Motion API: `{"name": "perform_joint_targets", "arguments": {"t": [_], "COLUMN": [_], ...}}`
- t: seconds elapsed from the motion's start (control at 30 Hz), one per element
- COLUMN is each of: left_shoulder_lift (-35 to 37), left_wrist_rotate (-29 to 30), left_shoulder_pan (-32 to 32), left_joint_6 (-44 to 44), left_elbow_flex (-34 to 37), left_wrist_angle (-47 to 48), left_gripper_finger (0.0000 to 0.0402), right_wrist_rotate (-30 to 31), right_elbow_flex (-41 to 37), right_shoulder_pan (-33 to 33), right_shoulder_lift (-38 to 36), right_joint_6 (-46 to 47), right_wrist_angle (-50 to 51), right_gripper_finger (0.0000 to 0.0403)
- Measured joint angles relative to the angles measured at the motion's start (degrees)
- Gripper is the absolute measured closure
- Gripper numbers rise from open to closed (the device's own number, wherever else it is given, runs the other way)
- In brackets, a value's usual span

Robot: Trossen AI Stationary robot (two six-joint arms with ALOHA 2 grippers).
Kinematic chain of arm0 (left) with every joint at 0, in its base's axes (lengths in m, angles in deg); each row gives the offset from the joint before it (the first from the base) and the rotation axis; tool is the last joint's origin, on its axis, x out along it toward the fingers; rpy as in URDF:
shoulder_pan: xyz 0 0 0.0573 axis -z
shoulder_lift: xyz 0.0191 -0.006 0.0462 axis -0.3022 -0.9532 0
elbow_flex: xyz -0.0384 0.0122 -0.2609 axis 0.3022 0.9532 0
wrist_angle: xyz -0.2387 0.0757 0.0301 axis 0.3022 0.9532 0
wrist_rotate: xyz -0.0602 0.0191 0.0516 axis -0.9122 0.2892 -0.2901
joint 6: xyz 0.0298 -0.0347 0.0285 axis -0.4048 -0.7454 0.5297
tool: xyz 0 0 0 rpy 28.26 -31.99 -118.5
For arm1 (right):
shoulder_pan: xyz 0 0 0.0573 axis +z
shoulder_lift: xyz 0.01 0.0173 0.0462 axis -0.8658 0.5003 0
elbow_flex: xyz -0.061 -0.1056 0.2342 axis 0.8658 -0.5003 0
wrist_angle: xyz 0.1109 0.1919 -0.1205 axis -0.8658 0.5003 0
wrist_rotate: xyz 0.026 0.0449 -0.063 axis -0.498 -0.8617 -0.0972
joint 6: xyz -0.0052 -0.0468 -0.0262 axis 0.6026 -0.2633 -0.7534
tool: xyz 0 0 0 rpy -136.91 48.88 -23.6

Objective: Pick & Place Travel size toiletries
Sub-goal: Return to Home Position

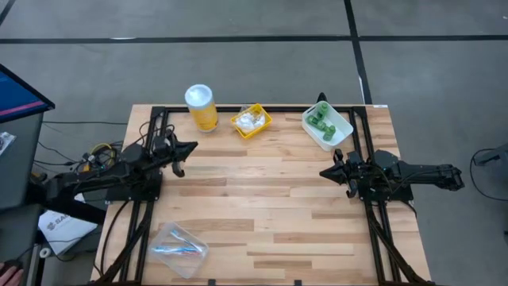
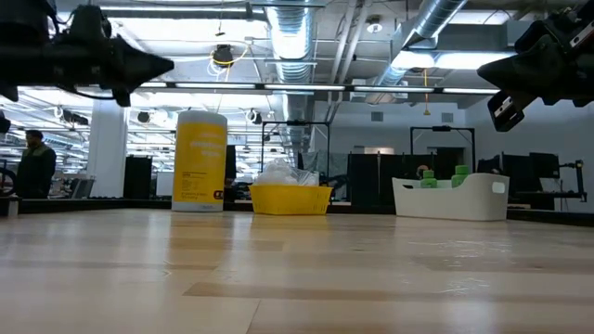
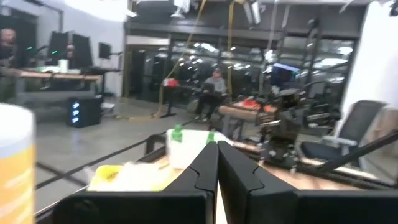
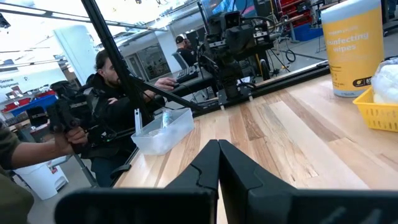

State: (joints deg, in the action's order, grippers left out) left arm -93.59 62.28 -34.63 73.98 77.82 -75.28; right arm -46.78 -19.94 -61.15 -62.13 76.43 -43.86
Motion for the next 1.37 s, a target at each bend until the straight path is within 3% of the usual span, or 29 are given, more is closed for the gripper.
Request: {"name": "perform_joint_targets", "arguments": {"t": [0.1,0.27,0.33,0.6,0.8,1.37], "left_shoulder_lift": [1.13,5.07,7.01,10.91,10.51,10.4], "left_wrist_rotate": [-1.01,-14.42,-16.3,-5.88,-0.46,0.14], "left_shoulder_pan": [1.67,2.29,2.29,2.29,2.29,2.29], "left_joint_6": [0.1,1.83,2.05,1.76,2.58,2.86], "left_elbow_flex": [-0.02,-0.11,-0.17,-0.02,-0.02,-0.02], "left_wrist_angle": [-1.25,-0.86,1.02,15.79,15.9,15.29], "left_gripper_finger": [0.0401,0.0401,0.0401,0.0401,0.0401,0.04], "right_wrist_rotate": [0.0,0.0,0.02,0.02,0.02,0.01], "right_elbow_flex": [0.01,0.02,0.01,0.02,0.02,0.01], "right_shoulder_pan": [0.0,0.0,0.0,0.0,0.0,0.0], "right_shoulder_lift": [-0.01,-0.01,-0.02,0.0,-0.02,-0.01], "right_joint_6": [0.01,0.01,0.01,0.01,0.01,0.01], "right_wrist_angle": [0.0,0.0,0.0,0.0,0.0,0.0], "right_gripper_finger": [0.0403,0.0403,0.0403,0.0403,0.0403,0.0403]}}
